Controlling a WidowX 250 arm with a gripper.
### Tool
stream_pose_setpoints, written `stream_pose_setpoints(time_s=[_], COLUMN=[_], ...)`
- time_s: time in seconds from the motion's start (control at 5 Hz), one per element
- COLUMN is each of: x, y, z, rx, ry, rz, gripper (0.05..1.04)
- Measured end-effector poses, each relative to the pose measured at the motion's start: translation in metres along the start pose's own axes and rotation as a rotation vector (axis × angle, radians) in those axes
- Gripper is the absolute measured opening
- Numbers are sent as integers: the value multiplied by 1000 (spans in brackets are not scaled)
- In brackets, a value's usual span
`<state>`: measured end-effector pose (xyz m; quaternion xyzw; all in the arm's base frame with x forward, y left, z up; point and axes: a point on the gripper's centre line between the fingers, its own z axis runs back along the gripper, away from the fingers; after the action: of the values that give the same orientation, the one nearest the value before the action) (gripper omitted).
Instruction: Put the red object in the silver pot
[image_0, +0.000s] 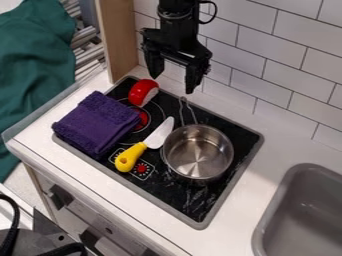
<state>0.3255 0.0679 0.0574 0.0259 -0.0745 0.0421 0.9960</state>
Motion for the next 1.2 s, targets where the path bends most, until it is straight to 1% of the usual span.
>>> stream_pose_setpoints(time_s=[0.2,0.4,0.6,0.8,1.0,1.2], x=[-6,-4,0,4,13,19], y=[-2,11,44,67,83,83], z=[-11,-20,-33,-51,-73,-94], rx=[-8,-23,3,9,-9,-43], ry=[36,52,43,33,31,47], rz=[-3,7,38,54,41,43], gripper=[1007,1007,1007,1007,1007,1007])
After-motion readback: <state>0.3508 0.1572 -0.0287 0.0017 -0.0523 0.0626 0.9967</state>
